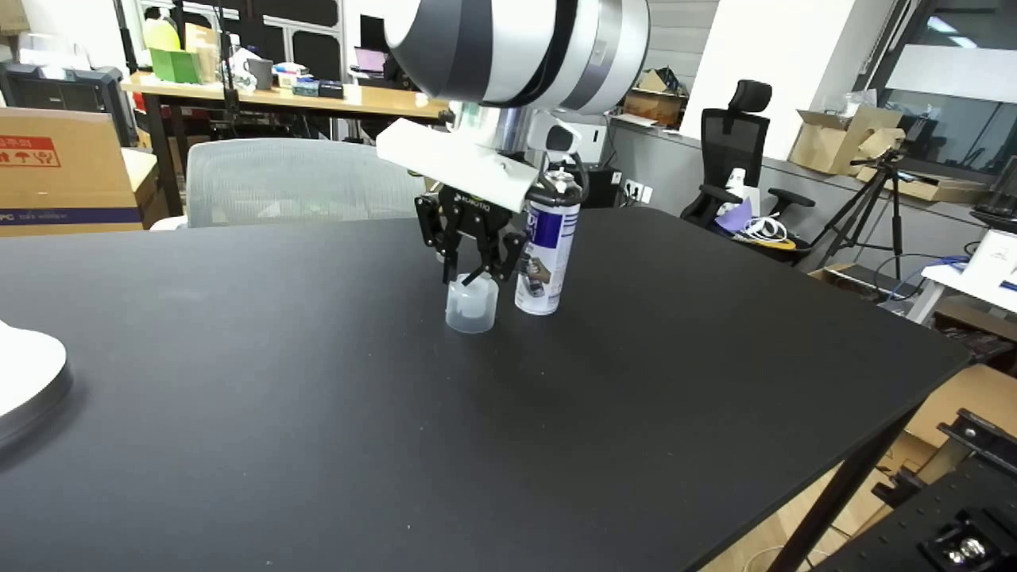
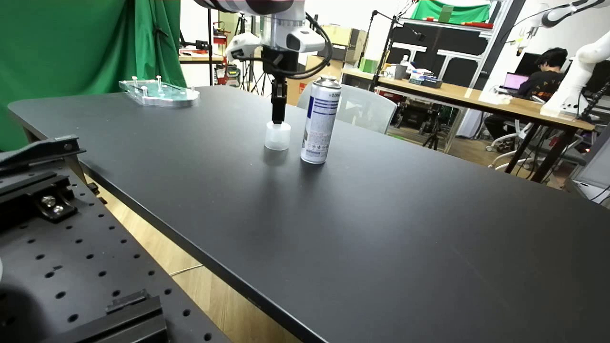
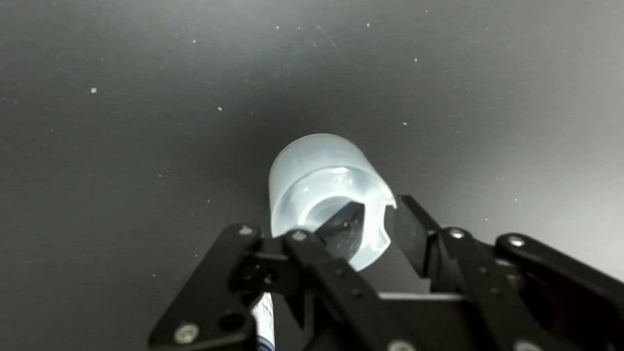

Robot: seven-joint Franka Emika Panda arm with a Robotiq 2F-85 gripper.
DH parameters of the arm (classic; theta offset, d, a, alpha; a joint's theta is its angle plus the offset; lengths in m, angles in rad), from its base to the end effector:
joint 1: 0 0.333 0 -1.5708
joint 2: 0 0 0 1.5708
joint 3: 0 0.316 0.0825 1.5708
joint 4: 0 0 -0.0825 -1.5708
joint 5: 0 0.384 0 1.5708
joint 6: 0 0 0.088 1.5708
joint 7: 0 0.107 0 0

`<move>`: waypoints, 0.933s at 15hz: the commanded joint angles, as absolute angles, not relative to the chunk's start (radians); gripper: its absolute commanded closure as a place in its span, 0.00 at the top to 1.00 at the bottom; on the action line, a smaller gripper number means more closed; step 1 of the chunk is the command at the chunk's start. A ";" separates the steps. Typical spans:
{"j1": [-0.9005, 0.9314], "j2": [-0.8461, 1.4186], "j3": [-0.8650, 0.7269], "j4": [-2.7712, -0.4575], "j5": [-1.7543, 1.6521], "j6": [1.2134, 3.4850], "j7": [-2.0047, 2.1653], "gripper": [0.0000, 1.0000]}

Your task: Place the lid on the spray bottle

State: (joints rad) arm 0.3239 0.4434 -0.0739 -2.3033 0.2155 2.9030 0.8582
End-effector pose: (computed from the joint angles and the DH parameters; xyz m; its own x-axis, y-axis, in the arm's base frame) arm 0.5234 0.1189 0.1689 0.6891 -0.7220 0.0621 -0.7086 -0.6893 -0.1506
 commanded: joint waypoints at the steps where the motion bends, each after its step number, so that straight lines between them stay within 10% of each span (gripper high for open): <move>1: 0.301 0.434 -0.050 -2.303 0.223 2.868 0.869 0.57; 7: 0.298 0.412 -0.035 -2.323 0.220 2.874 0.863 0.97; 14: 0.299 0.339 -0.014 -2.406 0.217 2.908 0.845 1.00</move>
State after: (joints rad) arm 0.3128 0.4100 -0.0318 -2.3321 0.2154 2.8946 0.8518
